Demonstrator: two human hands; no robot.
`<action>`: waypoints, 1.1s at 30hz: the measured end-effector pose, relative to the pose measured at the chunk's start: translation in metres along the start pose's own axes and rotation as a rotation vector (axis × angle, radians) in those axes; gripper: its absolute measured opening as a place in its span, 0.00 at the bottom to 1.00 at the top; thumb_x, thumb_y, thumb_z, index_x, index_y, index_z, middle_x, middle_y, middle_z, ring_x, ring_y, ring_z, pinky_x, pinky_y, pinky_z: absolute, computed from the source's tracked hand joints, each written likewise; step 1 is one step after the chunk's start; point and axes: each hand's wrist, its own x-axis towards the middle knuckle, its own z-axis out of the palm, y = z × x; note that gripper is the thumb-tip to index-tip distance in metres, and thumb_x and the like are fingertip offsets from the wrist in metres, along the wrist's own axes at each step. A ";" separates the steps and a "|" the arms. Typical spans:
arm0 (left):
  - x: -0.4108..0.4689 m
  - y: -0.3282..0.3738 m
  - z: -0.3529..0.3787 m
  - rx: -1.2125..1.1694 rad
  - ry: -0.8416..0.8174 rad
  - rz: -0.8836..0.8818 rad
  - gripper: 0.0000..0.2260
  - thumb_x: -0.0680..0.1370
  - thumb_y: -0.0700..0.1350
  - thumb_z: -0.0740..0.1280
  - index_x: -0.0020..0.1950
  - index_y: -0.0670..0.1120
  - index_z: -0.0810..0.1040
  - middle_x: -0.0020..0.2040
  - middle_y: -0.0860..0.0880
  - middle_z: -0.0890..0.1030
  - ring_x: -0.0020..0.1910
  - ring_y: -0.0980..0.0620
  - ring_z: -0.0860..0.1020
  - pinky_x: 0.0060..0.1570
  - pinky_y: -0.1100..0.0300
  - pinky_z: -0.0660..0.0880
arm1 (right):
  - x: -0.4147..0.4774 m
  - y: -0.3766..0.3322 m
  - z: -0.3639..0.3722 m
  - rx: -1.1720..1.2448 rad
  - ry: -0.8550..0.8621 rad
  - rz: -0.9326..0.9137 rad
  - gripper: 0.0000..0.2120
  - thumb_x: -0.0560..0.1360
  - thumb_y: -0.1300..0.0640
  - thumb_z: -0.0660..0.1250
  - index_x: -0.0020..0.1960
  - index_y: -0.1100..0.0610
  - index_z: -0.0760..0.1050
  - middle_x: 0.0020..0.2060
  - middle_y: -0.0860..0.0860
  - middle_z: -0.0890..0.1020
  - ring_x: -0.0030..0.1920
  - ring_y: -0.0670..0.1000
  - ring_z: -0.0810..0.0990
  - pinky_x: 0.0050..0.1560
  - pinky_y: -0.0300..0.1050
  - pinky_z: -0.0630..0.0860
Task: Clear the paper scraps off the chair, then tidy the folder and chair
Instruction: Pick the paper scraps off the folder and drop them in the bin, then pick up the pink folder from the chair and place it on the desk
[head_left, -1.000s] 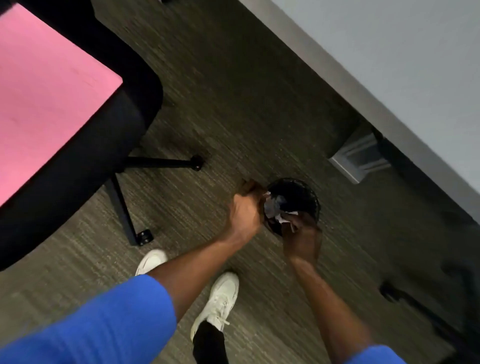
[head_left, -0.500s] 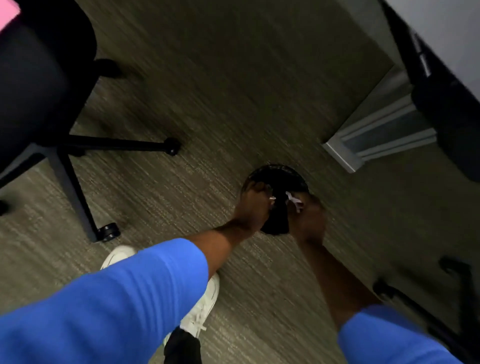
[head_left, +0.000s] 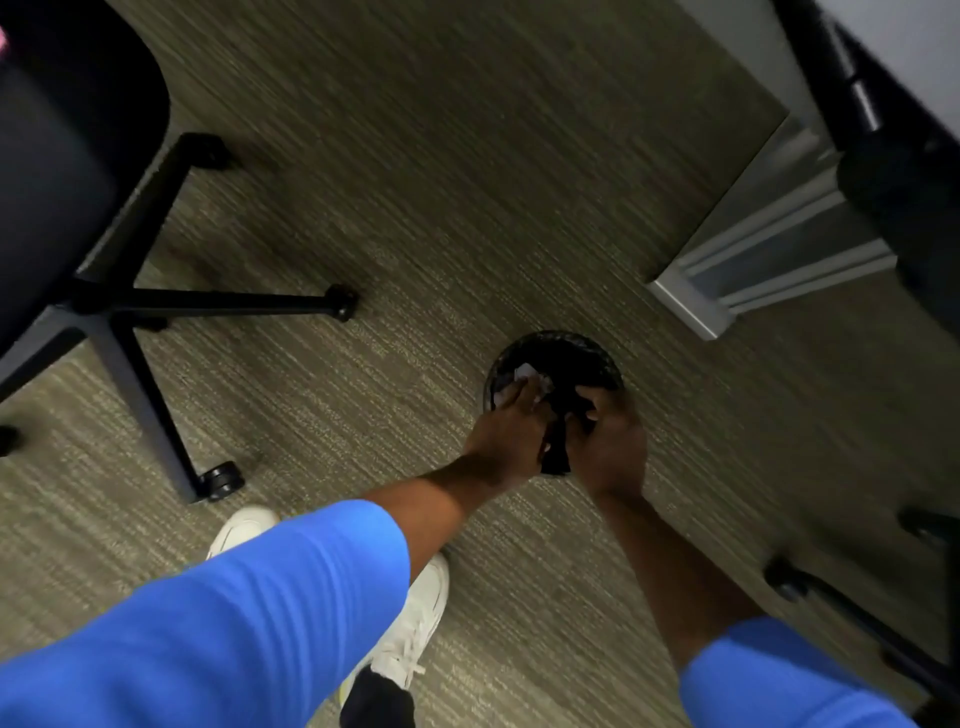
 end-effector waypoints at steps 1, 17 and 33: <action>-0.006 -0.002 -0.003 -0.002 0.001 0.005 0.30 0.83 0.48 0.66 0.84 0.44 0.65 0.85 0.42 0.60 0.86 0.40 0.56 0.68 0.41 0.79 | -0.004 -0.003 0.000 0.008 0.004 -0.010 0.19 0.77 0.60 0.71 0.68 0.57 0.79 0.68 0.60 0.78 0.58 0.64 0.84 0.53 0.61 0.83; -0.116 -0.053 -0.136 -0.046 0.230 -0.146 0.15 0.82 0.50 0.67 0.66 0.45 0.80 0.73 0.45 0.74 0.78 0.43 0.67 0.66 0.48 0.79 | -0.065 -0.151 -0.002 0.177 0.078 -0.213 0.12 0.76 0.65 0.74 0.59 0.58 0.83 0.54 0.57 0.86 0.53 0.60 0.86 0.54 0.49 0.78; -0.269 -0.161 -0.332 -0.198 0.700 -0.328 0.02 0.79 0.45 0.72 0.51 0.49 0.85 0.55 0.52 0.82 0.58 0.48 0.80 0.57 0.46 0.79 | -0.134 -0.372 0.012 0.482 -0.007 -0.249 0.09 0.75 0.65 0.74 0.53 0.55 0.83 0.46 0.50 0.87 0.44 0.53 0.86 0.51 0.54 0.81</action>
